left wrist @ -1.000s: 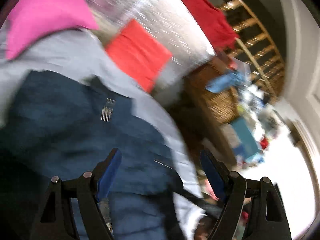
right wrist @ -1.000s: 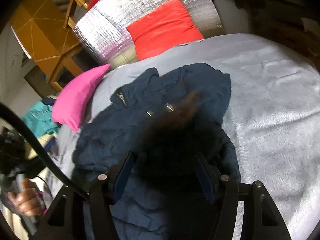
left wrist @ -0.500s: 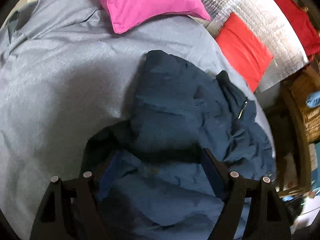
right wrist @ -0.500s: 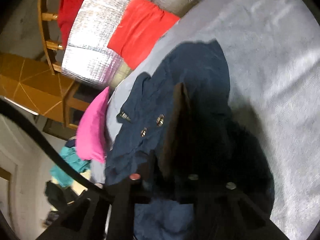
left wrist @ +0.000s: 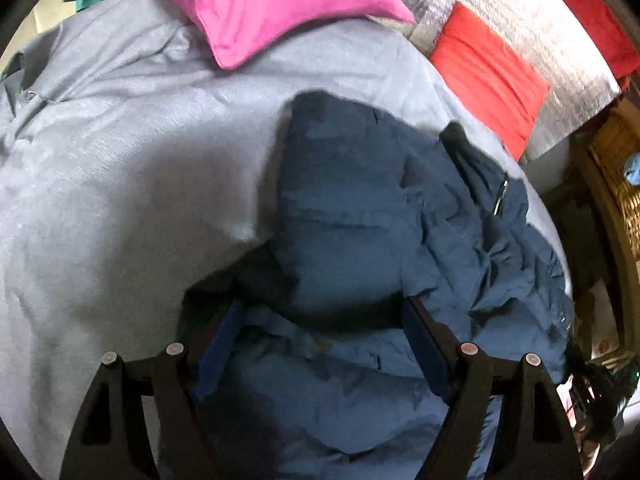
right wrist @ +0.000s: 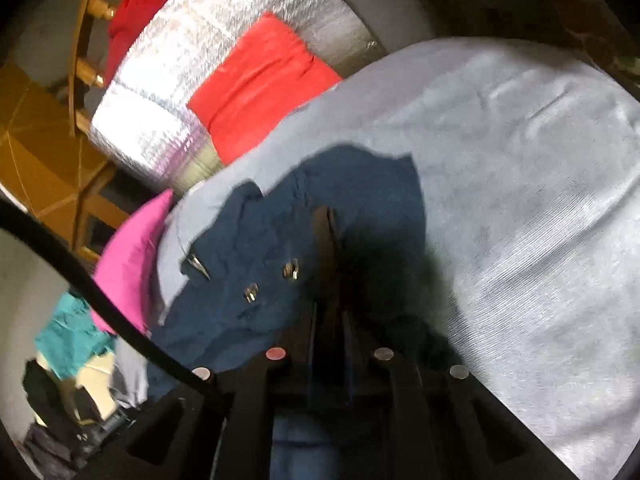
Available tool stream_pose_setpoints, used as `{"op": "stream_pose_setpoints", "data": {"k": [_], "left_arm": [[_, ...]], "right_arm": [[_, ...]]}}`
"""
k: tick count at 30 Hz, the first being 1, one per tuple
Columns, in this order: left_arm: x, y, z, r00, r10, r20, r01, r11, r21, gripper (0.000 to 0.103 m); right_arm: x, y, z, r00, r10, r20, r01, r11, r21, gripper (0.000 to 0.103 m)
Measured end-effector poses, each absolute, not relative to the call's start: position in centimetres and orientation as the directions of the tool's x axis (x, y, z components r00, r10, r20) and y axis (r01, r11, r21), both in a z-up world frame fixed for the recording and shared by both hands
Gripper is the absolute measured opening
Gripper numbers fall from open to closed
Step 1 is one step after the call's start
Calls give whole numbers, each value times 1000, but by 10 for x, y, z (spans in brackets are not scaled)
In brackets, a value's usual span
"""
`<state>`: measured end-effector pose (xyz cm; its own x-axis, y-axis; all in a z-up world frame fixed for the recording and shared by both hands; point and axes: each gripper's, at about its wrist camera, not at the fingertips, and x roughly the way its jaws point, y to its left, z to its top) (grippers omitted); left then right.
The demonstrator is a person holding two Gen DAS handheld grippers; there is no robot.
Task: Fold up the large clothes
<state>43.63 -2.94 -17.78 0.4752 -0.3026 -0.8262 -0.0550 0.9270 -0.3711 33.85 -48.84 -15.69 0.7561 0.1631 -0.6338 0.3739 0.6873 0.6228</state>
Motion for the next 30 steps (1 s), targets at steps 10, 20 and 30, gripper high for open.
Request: {"op": "stream_pose_setpoints", "data": {"k": [10, 20, 30], "left_arm": [[443, -10, -190, 505, -247, -827, -103, 934, -341, 81], [445, -17, -184, 529, -231, -817, -71, 947, -314, 81], [444, -20, -185, 489, -158, -858, -96, 968, -232, 86]], "right_arm": [[338, -508, -171, 767, 172, -619, 386, 646, 659, 86], [345, -464, -147, 768, 53, -639, 347, 803, 485, 34], [343, -477, -159, 680, 39, -732, 445, 772, 454, 51]]}}
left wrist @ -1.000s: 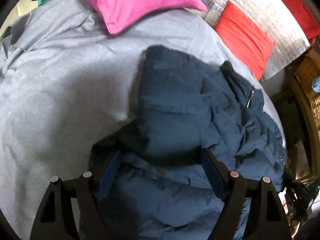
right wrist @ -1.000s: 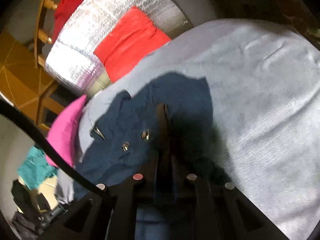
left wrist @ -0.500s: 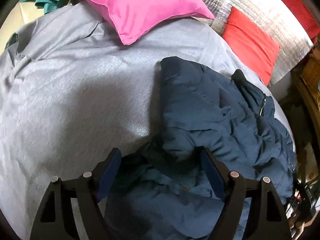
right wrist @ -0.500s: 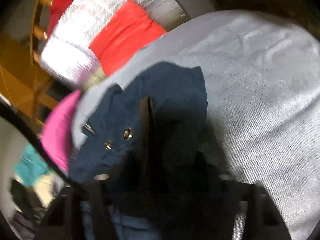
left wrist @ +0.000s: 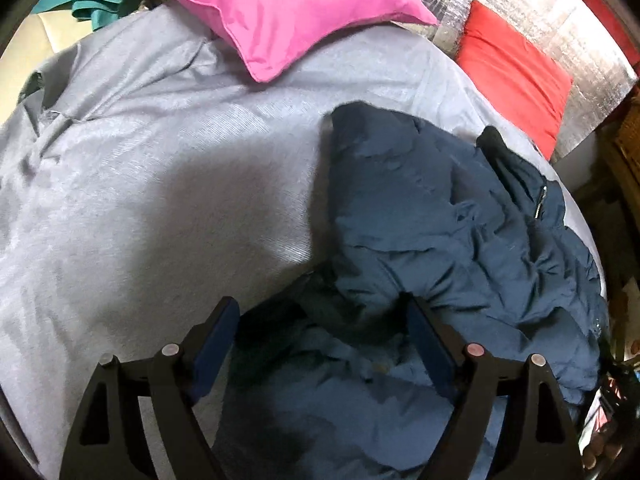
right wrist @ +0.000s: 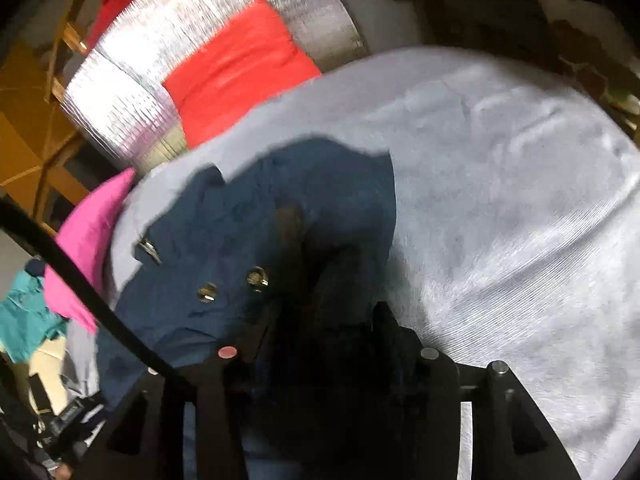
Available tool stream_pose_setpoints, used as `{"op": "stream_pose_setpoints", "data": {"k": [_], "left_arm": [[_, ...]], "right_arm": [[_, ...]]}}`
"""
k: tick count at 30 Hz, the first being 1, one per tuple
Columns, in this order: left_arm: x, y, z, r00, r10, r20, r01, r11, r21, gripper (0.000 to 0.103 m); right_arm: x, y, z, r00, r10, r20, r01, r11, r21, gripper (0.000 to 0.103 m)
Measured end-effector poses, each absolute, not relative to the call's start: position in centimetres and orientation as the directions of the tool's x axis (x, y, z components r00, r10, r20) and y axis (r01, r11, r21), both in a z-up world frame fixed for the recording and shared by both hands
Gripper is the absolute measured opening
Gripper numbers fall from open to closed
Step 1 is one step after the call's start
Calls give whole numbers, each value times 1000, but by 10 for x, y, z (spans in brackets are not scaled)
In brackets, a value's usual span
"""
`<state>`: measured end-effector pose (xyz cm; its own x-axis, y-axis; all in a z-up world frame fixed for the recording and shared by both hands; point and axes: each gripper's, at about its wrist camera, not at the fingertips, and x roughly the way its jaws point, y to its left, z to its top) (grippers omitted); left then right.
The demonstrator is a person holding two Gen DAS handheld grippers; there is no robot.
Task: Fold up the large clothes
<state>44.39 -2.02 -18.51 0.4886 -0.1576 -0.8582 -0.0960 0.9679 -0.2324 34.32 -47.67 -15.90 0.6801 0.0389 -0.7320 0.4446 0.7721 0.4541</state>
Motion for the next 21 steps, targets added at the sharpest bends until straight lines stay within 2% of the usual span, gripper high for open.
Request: {"op": "stream_pose_setpoints", "data": {"k": [3, 5, 8, 12, 17, 21], "left_arm": [[432, -22, -162, 559, -119, -821, -85, 976, -200, 85], [422, -26, -144, 621, -143, -770, -44, 975, -216, 85], [414, -38, -129, 676, -230, -700, 34, 958, -283, 85], [412, -74, -133, 671, -308, -675, 126, 944, -306, 85], [414, -110, -144, 662, -331, -672, 194, 942, -272, 85], [430, -132, -180, 573, -248, -781, 202, 967, -158, 86]], "right_arm": [[323, -475, -133, 742, 6, -670, 423, 771, 476, 52], [306, -470, -118, 794, 16, -607, 373, 776, 509, 52], [301, -452, -104, 842, 114, -527, 230, 809, 541, 31], [328, -407, -122, 794, 231, -562, 136, 834, 535, 31], [347, -378, -143, 746, 286, -602, 111, 837, 535, 31], [360, -378, -174, 661, 310, -683, 172, 823, 541, 28]]}}
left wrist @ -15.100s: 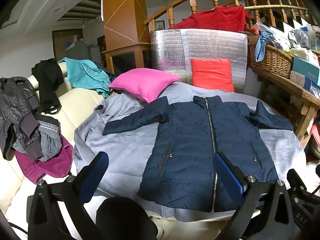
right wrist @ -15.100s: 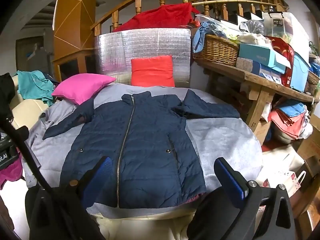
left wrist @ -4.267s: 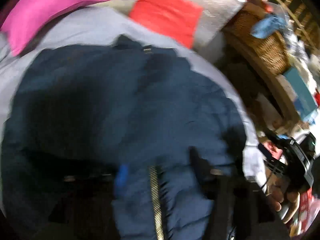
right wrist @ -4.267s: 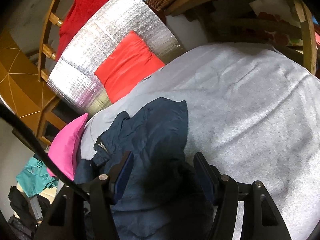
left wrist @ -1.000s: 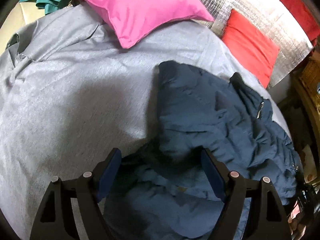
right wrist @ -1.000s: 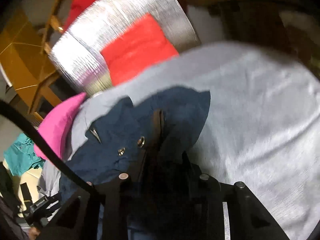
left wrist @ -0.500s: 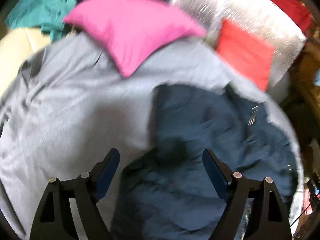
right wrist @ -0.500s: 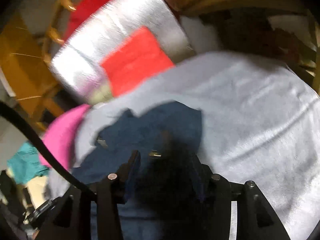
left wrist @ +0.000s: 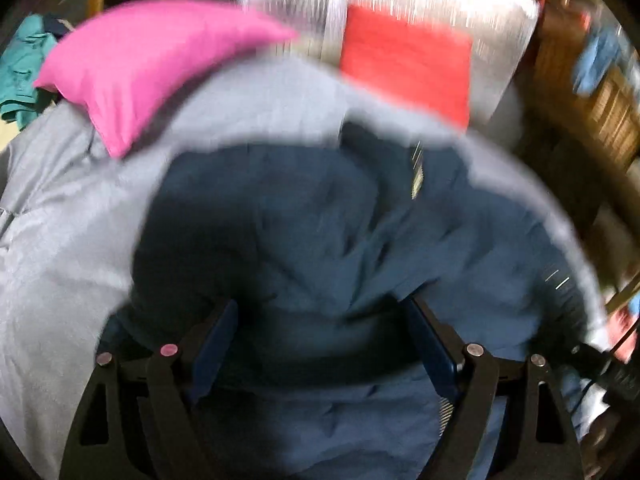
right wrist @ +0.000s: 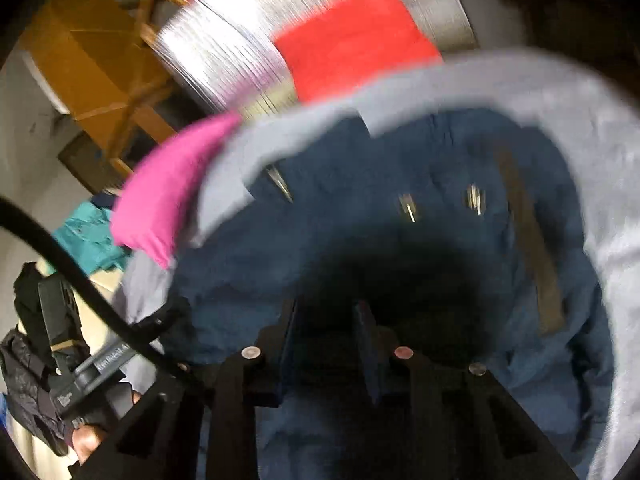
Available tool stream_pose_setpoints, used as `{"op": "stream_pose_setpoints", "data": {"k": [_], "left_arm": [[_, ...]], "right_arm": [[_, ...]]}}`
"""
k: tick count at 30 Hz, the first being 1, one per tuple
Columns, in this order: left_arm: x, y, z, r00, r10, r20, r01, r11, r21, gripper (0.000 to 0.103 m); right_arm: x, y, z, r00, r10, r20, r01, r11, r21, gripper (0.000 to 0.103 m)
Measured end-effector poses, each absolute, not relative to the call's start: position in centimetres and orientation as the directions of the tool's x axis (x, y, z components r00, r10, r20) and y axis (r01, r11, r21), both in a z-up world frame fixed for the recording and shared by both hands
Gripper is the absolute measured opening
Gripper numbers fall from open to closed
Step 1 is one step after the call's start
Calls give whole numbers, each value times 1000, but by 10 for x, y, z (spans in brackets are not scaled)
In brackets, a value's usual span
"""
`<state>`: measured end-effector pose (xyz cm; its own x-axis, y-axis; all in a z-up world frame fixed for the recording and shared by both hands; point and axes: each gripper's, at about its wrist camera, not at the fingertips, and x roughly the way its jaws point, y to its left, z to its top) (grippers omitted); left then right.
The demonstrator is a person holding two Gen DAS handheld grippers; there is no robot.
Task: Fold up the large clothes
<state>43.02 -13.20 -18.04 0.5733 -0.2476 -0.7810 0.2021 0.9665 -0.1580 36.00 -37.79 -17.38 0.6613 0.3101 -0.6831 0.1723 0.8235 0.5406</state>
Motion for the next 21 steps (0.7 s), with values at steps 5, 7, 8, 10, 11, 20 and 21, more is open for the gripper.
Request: {"op": "stream_pose_setpoints", "data": {"k": [5, 7, 8, 10, 11, 20, 21], "left_arm": [[433, -132, -182, 538, -228, -812, 208, 969, -134, 86], [434, -125, -178, 528, -252, -811, 190, 966, -176, 85], [433, -123, -175, 528, -259, -809, 184, 965, -189, 85], [431, -119, -166, 553, -277, -786, 181, 961, -211, 85], [430, -117, -163, 569, -275, -775, 179, 961, -209, 85], [439, -111, -181, 532, -153, -833, 134, 986, -95, 85], [438, -110, -178, 534, -165, -829, 135, 985, -109, 85]], "right_arm": [[363, -385, -182, 600, 345, -721, 198, 810, 553, 20], [360, -392, -176, 611, 353, -708, 202, 796, 571, 23], [356, -395, -171, 622, 353, -699, 205, 788, 580, 24], [348, -408, -164, 665, 339, -666, 215, 767, 605, 24], [344, -415, -162, 680, 329, -655, 222, 759, 612, 24], [347, -444, -179, 629, 359, -689, 292, 713, 638, 26], [346, -445, -176, 636, 360, -683, 287, 711, 642, 32]]}}
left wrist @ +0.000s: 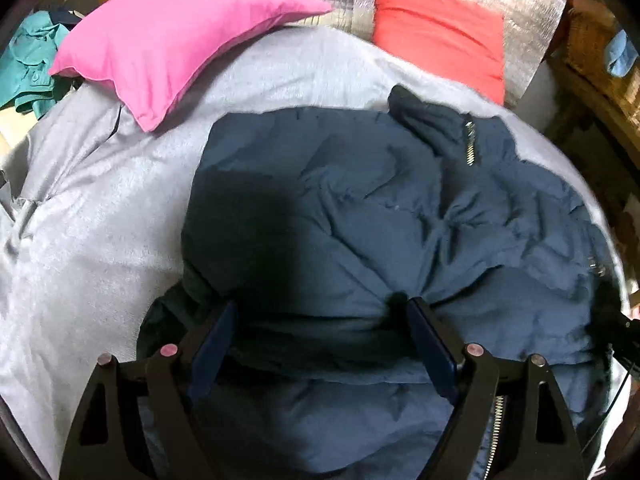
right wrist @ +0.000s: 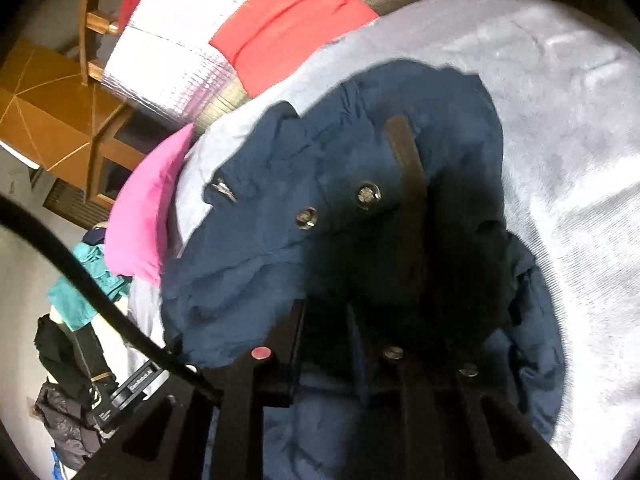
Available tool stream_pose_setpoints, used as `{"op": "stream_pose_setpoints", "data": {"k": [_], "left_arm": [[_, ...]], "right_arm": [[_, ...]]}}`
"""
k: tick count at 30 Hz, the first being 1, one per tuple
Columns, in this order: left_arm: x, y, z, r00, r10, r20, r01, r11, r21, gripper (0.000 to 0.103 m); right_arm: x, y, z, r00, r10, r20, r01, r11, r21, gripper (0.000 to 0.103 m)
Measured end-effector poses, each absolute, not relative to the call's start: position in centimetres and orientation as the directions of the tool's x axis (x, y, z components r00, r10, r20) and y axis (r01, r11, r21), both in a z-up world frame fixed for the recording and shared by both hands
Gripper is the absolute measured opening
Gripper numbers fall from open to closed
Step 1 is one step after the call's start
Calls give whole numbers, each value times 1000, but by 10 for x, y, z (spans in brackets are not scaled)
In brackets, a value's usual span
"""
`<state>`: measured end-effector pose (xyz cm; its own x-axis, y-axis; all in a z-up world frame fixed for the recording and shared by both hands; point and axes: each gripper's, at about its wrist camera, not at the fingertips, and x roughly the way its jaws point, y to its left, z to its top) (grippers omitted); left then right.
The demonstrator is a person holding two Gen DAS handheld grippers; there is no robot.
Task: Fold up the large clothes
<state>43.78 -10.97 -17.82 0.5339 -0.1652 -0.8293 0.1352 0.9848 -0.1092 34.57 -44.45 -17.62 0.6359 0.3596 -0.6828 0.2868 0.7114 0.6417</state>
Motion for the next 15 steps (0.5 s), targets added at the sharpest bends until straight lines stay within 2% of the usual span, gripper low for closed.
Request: {"op": "stream_pose_setpoints", "data": {"k": [3, 7, 10, 11, 12, 14, 15], "left_arm": [[435, -101, -171, 534, -216, -818, 129, 976, -173, 85], [425, -96, -158, 542, -274, -795, 155, 962, -225, 85], [419, -98, -154, 486, -386, -785, 206, 923, -326, 85], [419, -99, -156, 455, -415, -788, 207, 910, -359, 85], [419, -100, -161, 412, -449, -793, 194, 894, -405, 85], [420, -100, -171, 341, -504, -794, 158, 863, -480, 85], [422, -101, -178, 300, -531, -792, 132, 846, -517, 85]], "right_arm": [[334, -453, -169, 654, 385, -651, 267, 687, 675, 41], [323, -450, -165, 642, 463, -611, 232, 642, 731, 41], [322, -443, -170, 604, 556, -571, 200, 587, 784, 41], [322, -440, -174, 587, 582, -563, 203, 567, 798, 48], [322, -438, -178, 574, 599, -558, 216, 546, 809, 64], [323, -435, -189, 568, 621, -540, 249, 496, 832, 73], [325, -433, -195, 567, 630, -531, 262, 473, 841, 73]]}}
